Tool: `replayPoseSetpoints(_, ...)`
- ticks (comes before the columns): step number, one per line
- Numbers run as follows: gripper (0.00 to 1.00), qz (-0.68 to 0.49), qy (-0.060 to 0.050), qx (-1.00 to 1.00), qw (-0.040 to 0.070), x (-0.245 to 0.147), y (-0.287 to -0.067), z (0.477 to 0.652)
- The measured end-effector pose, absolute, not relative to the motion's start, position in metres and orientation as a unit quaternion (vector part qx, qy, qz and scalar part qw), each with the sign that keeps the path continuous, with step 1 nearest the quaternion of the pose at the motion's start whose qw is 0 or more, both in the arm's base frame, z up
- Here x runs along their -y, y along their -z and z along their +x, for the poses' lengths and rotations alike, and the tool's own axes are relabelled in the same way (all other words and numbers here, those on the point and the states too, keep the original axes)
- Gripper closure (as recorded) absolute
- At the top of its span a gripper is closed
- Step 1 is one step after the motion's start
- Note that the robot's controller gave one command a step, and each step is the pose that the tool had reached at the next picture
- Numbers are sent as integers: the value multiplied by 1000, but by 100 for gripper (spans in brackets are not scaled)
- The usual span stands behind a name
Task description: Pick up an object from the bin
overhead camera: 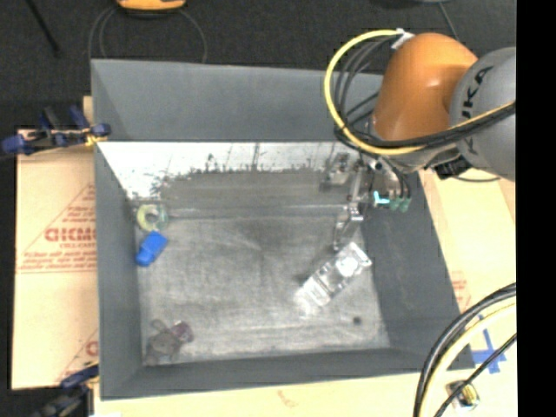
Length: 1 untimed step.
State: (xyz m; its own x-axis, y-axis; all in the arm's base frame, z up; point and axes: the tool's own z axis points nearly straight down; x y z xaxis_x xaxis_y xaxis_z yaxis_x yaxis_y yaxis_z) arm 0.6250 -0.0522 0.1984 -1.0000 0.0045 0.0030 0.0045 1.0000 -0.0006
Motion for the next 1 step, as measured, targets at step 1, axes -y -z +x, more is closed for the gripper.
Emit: replayPoseSetpoints(1, 0, 234, 0, 972, 1, 101, -145, 565)
